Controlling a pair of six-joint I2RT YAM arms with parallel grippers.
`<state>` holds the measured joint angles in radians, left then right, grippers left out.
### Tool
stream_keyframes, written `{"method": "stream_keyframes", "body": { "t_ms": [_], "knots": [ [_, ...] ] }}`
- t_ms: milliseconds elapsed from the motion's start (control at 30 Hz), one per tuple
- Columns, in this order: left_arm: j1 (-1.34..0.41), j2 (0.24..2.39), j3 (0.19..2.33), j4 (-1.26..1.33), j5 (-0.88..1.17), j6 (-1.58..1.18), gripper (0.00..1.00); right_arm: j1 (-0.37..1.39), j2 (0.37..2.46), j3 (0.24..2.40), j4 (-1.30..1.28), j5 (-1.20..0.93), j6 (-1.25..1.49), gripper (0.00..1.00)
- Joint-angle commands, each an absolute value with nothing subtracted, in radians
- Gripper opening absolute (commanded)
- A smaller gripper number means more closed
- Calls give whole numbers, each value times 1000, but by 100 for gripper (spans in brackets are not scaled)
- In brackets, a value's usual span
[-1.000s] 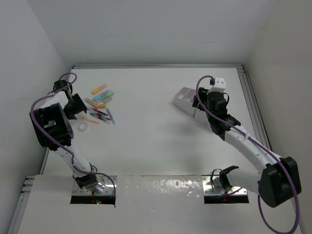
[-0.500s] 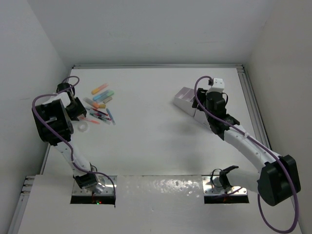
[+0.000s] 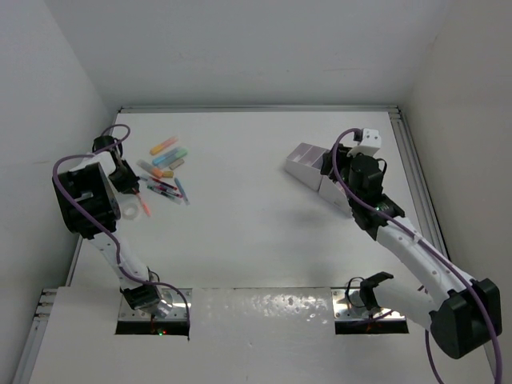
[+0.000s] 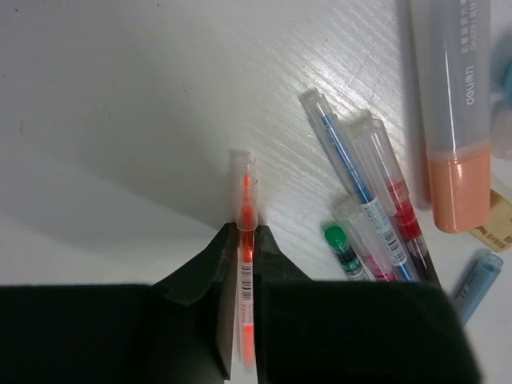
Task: Sort the stationery into containers
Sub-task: Pick up the pen from the center of the board, then place the pen in the storage box.
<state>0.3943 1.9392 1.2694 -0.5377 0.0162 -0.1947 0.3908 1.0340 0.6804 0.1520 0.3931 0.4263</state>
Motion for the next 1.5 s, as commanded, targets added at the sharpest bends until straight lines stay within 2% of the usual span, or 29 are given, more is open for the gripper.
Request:
{"method": "stream_keyframes", "body": {
  "t_ms": [0,233,433,567,700,900,1033,1200,1333,1467],
  "knots": [
    [402,1953,1253,-523,67,-215,1,402,999,667,175,411,440,60],
    [400,1824,1281,-543,164,-236,0,436,1003,699,98,342,397,60],
    [361,1668,1373,-532,360,-197,0,454,1075,784,3,140,348,64],
    [181,1620,1497,-558,486,-19,0,457,1054,753,31,110,365,65],
    [17,1631,1621,-587,606,185,0,453,1000,689,181,75,373,67],
    [-248,1634,1704,-643,722,446,0,462,1026,790,172,-151,367,69],
    [-311,1618,1704,-592,799,411,0,471,1029,717,405,-249,449,67],
    [-380,1609,1724,-531,848,322,0,521,1087,692,612,-215,557,44],
    [-423,1603,1688,-603,831,367,0,540,1129,693,782,-195,621,43],
    [-440,1588,1660,-572,825,330,0,563,1173,701,850,-158,666,55]
  ]
}}
